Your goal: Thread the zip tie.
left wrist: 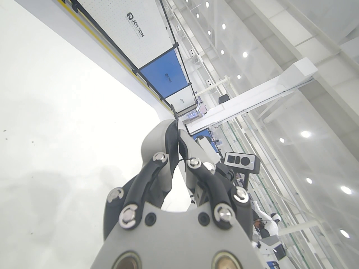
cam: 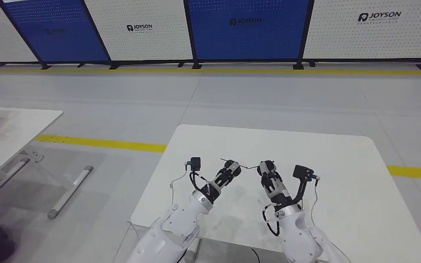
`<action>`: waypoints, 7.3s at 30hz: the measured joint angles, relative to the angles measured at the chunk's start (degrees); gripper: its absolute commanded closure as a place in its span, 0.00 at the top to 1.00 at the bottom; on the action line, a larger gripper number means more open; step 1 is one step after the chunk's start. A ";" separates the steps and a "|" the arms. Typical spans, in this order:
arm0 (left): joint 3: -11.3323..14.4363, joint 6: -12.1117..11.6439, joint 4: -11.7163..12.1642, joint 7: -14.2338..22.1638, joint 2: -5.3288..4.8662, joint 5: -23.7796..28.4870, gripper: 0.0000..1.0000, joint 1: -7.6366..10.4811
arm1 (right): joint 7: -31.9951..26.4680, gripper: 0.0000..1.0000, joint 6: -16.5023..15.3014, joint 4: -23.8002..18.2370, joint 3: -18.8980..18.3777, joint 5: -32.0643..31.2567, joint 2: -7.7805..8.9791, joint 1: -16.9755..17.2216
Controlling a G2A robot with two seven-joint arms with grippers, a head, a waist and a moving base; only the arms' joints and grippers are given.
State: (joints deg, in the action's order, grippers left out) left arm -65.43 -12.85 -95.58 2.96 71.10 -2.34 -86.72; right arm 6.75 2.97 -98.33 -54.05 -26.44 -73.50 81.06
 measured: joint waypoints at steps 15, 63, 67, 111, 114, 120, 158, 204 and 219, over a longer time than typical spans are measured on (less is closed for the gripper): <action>0.00 0.00 0.00 0.00 0.00 0.00 0.00 0.00 | -0.64 0.00 0.98 0.95 -0.07 -2.26 -1.03 -0.58; 0.00 0.00 0.00 0.00 0.00 0.00 0.00 0.00 | -0.82 0.00 -2.12 1.71 -2.48 -4.13 -3.17 1.37; 0.00 0.00 0.00 0.00 0.00 0.00 0.00 0.00 | -0.62 0.00 -2.14 1.87 -2.46 -4.37 -3.37 1.38; 0.00 0.00 0.00 0.00 0.00 0.00 0.00 0.00 | 10.02 0.00 1.30 3.84 -0.90 -13.60 -5.57 2.76; 0.00 -0.01 0.08 -1.88 0.09 -1.43 0.00 0.25 | 9.94 0.00 1.30 3.97 -0.74 -13.97 -5.77 2.60; 1.69 -1.82 1.03 -10.52 0.62 -8.72 0.00 0.44 | 9.88 0.00 1.15 3.91 -0.74 -14.14 -5.86 2.60; 0.24 0.22 -0.38 -3.30 0.44 -0.03 0.00 0.24 | 10.33 0.00 -0.25 3.96 -0.33 -15.20 -6.85 2.53; 0.24 0.22 -0.38 -3.30 0.44 -0.03 0.00 0.24 | 11.08 0.00 -0.89 5.33 -1.15 -16.87 -8.99 2.93; 0.24 0.22 -0.38 -3.30 0.44 -0.03 0.00 0.24 | 10.75 0.00 -0.74 6.64 -0.99 -17.20 -9.69 2.38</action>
State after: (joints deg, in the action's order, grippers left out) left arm -65.20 -12.63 -95.97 -0.34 71.55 -2.37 -86.48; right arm 17.50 2.23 -91.69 -55.03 -43.64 -83.19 83.44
